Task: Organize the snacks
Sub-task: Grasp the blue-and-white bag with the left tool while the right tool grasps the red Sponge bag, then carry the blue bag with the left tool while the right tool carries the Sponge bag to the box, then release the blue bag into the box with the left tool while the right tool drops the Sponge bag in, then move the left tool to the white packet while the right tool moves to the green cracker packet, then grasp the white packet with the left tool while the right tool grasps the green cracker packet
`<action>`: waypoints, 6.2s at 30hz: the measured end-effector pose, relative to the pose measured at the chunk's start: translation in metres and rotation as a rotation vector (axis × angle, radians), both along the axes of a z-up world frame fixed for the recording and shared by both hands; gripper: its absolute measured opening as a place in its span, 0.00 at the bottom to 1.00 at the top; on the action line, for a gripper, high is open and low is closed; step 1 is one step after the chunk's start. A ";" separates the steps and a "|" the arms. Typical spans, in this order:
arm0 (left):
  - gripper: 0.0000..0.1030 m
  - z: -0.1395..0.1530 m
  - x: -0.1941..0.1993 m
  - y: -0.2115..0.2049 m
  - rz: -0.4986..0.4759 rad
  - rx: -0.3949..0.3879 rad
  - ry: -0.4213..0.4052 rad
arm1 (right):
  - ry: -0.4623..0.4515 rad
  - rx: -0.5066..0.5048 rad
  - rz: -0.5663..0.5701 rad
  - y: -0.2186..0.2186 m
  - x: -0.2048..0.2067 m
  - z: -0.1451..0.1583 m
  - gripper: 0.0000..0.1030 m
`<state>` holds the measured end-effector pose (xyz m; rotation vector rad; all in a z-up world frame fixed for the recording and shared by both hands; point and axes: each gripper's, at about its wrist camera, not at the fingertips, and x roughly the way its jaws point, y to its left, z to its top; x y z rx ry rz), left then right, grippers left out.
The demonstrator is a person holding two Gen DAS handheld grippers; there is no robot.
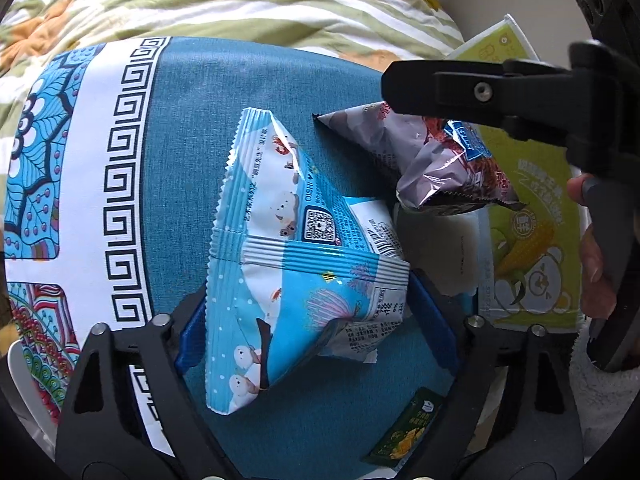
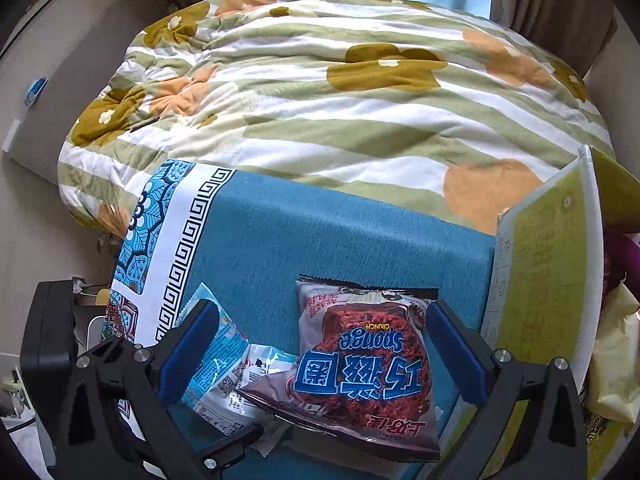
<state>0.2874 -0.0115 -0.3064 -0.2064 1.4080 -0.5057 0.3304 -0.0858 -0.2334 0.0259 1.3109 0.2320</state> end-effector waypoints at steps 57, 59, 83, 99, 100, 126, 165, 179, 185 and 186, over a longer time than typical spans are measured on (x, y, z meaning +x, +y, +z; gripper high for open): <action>0.69 0.227 -0.041 -0.048 -0.165 -0.033 -0.437 | -0.380 0.088 -0.421 -0.116 -0.155 0.172 0.55; 0.69 0.232 -0.046 -0.078 -0.180 -0.045 -0.443 | -0.395 0.081 -0.447 -0.141 -0.166 0.178 0.55; 0.97 0.165 -0.076 -0.274 -0.161 -0.012 -0.257 | -0.308 0.138 -0.424 -0.326 -0.189 0.141 0.55; 0.97 0.168 -0.080 -0.206 0.004 0.092 -0.254 | -0.327 0.241 -0.198 -0.278 -0.147 0.149 0.55; 0.97 0.167 -0.082 -0.203 0.008 0.095 -0.253 | -0.330 0.241 -0.178 -0.272 -0.144 0.150 0.56; 0.97 0.176 -0.125 -0.097 0.034 0.169 -0.328 | -0.467 0.129 -0.176 -0.228 -0.205 0.157 1.00; 0.83 0.000 -0.051 -0.166 -1.068 0.307 -0.356 | -0.116 0.023 -0.665 -0.048 -0.291 -0.004 1.00; 0.67 -0.008 -0.052 -0.129 -0.970 0.308 -0.337 | -0.063 0.013 -0.619 -0.020 -0.287 -0.028 1.00; 0.66 -0.008 -0.056 -0.092 -0.869 0.341 -0.302 | -0.027 0.001 -0.570 0.001 -0.288 -0.044 0.99; 0.65 -0.009 -0.057 -0.086 -0.847 0.344 -0.294 | -0.023 -0.002 -0.563 0.004 -0.288 -0.046 0.96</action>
